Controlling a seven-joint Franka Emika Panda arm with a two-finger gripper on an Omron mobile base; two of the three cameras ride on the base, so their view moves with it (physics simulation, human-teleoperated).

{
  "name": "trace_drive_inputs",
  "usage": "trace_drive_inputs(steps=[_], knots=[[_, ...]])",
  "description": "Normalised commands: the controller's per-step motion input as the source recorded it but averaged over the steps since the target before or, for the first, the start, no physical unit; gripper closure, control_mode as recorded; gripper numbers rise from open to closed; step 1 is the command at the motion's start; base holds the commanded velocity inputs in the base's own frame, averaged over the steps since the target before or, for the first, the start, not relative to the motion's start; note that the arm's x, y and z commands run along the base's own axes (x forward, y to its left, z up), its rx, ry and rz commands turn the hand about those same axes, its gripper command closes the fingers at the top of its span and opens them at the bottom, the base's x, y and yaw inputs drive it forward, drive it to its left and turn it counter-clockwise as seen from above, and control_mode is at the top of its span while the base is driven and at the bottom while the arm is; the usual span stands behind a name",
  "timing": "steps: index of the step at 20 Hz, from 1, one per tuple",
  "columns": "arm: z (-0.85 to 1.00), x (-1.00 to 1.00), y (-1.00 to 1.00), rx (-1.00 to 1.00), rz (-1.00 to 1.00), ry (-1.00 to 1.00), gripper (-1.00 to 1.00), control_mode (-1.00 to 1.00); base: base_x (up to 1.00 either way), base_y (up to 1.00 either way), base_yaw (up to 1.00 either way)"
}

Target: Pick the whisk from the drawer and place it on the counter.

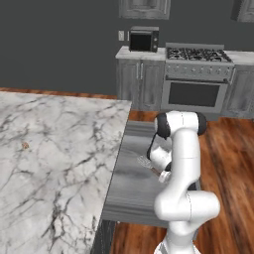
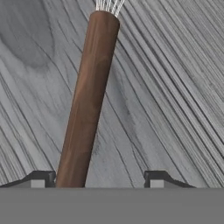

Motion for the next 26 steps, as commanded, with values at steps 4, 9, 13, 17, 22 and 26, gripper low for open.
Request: trace_drive_inputs(steps=[4, 9, 13, 17, 22, 26], knots=[[-0.28, 0.21, 0.52, -0.11, -0.03, 0.04, 1.0, -1.0, 0.0, 0.0, 0.0], [-0.06, -0.01, 0.5, -0.1, -0.12, -0.08, 1.0, -1.0, 0.0, 0.0, 0.0], [0.07, -0.06, 0.06, -0.07, -0.09, -0.08, 1.0, -1.0, 0.0, 0.0, 0.0], [0.29, -0.12, -0.06, -0.03, -0.04, -0.12, 1.0, -1.0, 0.0, 0.0, 0.0], [0.96, -0.29, -0.08, 0.0, -0.02, -0.18, 1.0, -1.0, 0.0, 0.0, 0.0], [1.0, -0.01, 0.0, 0.01, 0.0, -0.2, 1.0, -1.0, 0.0, 0.0, 0.0]])
